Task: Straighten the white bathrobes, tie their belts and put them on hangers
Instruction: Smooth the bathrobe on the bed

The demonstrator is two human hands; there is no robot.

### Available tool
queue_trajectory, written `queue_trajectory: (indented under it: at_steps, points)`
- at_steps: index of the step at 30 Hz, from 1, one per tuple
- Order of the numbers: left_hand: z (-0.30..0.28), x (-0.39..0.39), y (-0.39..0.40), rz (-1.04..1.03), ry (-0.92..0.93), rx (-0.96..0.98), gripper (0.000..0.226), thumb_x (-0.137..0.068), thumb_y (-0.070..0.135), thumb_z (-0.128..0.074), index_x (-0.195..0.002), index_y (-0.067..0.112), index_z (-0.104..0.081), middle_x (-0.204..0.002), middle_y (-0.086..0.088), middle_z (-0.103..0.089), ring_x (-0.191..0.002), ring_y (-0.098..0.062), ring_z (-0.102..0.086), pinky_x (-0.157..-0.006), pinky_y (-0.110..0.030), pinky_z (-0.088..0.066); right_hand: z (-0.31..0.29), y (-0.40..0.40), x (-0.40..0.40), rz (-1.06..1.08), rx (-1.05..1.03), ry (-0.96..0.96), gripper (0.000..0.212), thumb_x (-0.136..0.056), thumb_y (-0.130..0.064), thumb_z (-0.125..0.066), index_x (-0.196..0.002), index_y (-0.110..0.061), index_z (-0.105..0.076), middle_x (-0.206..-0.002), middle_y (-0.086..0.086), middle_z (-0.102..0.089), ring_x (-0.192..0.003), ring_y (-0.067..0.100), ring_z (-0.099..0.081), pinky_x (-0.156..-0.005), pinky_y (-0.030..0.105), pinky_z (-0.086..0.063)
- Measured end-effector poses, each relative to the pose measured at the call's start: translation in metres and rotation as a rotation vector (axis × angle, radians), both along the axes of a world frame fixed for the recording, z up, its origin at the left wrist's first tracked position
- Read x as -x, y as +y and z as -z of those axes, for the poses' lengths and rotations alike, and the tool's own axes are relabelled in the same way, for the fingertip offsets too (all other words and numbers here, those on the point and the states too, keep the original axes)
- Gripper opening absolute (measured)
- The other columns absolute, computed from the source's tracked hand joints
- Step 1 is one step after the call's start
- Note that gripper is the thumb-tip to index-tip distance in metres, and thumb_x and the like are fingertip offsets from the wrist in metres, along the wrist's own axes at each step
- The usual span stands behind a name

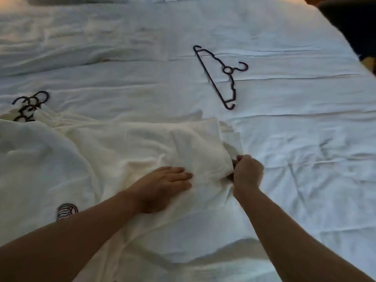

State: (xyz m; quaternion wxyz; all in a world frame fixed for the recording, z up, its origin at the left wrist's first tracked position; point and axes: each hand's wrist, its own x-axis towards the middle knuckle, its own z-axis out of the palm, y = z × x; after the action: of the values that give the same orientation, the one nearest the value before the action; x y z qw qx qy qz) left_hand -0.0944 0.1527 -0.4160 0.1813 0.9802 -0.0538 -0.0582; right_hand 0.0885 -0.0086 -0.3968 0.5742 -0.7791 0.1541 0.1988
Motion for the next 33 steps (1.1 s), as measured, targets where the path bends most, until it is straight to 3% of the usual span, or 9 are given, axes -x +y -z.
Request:
queue_trajectory:
  at_steps: [2, 4, 7, 11, 13, 17, 19, 24, 33]
  points:
    - [-0.002, -0.003, -0.004, -0.031, 0.030, 0.020, 0.057, -0.078, 0.017, -0.049, -0.133, 0.025, -0.062, -0.144, 0.006, -0.056, -0.135, -0.017, -0.050, -0.109, -0.037, -0.043, 0.004, -0.005, 0.003, -0.115, -0.090, 0.174, 0.028, -0.092, -0.024, -0.051, -0.077, -0.014, -0.073, -0.094, 0.020, -0.071, -0.090, 0.038, -0.069, -0.074, 0.059, -0.061]
    - [-0.009, -0.011, -0.005, -0.098, 0.006, -0.017, 0.058, -0.074, 0.029, -0.050, -0.131, 0.026, -0.062, -0.136, 0.008, -0.062, -0.123, -0.017, -0.057, -0.101, -0.035, -0.047, -0.001, 0.004, 0.005, -0.241, -0.088, 0.198, 0.023, -0.094, -0.032, -0.062, -0.101, -0.011, -0.067, -0.100, 0.013, -0.068, -0.089, 0.032, -0.068, -0.066, 0.053, -0.063]
    - [-0.020, -0.027, -0.010, -0.224, -0.001, -0.119, 0.047, -0.073, 0.032, -0.058, -0.119, 0.029, -0.064, -0.110, 0.006, -0.067, -0.093, -0.026, -0.065, -0.073, -0.034, -0.051, -0.007, 0.015, 0.002, -0.488, 0.196, -0.098, 0.012, -0.088, -0.026, -0.065, -0.090, -0.015, -0.065, -0.086, 0.004, -0.069, -0.080, 0.026, -0.067, -0.067, 0.041, -0.061]
    - [-0.033, -0.042, -0.022, -0.327, -0.206, -0.015, 0.029, -0.074, 0.020, -0.056, -0.100, 0.020, -0.069, -0.089, 0.006, -0.060, -0.071, -0.023, -0.058, -0.052, -0.029, -0.047, -0.025, 0.009, -0.006, -0.272, 0.029, -0.418, 0.015, -0.096, -0.012, -0.053, -0.082, -0.017, -0.057, -0.072, -0.007, -0.059, -0.068, 0.012, -0.053, -0.064, 0.026, -0.044]
    - [-0.033, -0.049, -0.027, -0.286, -0.262, 0.056, 0.031, -0.076, 0.016, -0.055, -0.103, 0.016, -0.070, -0.087, 0.003, -0.058, -0.071, -0.022, -0.054, -0.055, -0.028, -0.046, -0.024, 0.002, -0.011, -0.189, 0.022, -0.449, 0.018, -0.094, -0.009, -0.052, -0.077, -0.015, -0.053, -0.068, -0.008, -0.054, -0.063, 0.011, -0.048, -0.061, 0.026, -0.042]
    - [-0.016, -0.052, -0.030, -0.161, 0.060, 0.053, 0.041, -0.079, 0.028, -0.048, -0.115, 0.025, -0.068, -0.103, 0.003, -0.060, -0.096, -0.023, -0.060, -0.077, -0.033, -0.051, 0.012, -0.019, -0.016, -0.348, 0.325, -0.151, 0.016, -0.094, -0.016, -0.052, -0.082, -0.010, -0.059, -0.076, 0.003, -0.062, -0.077, 0.028, -0.062, -0.069, 0.040, -0.055]
    - [-0.013, -0.051, -0.031, -0.147, 0.085, 0.097, 0.041, -0.080, 0.039, -0.050, -0.117, 0.032, -0.068, -0.107, 0.010, -0.061, -0.098, -0.016, -0.060, -0.081, -0.030, -0.051, 0.016, -0.025, -0.019, -0.407, 0.351, -0.073, 0.021, -0.093, -0.021, -0.051, -0.076, -0.009, -0.055, -0.071, 0.003, -0.059, -0.070, 0.027, -0.058, -0.059, 0.037, -0.052]
    - [-0.023, -0.071, -0.020, -0.406, -0.241, 0.124, 0.032, -0.084, 0.027, -0.054, -0.111, 0.024, -0.070, -0.107, 0.006, -0.067, -0.093, -0.020, -0.064, -0.080, -0.036, -0.055, 0.004, -0.016, -0.027, -0.581, 0.347, -0.136, 0.031, -0.087, -0.045, -0.064, -0.089, -0.014, -0.065, -0.081, 0.000, -0.067, -0.075, 0.018, -0.065, -0.063, 0.030, -0.052]
    - [-0.025, -0.145, 0.001, -0.514, 0.054, 0.043, 0.046, -0.089, 0.035, -0.053, -0.136, 0.036, -0.053, -0.144, 0.006, -0.048, -0.132, -0.023, -0.042, -0.107, -0.044, -0.028, 0.014, -0.024, -0.032, -0.649, 0.369, -0.148, 0.024, -0.091, -0.036, -0.063, -0.091, -0.012, -0.068, -0.083, 0.002, -0.068, -0.078, 0.020, -0.065, -0.065, 0.031, -0.054]
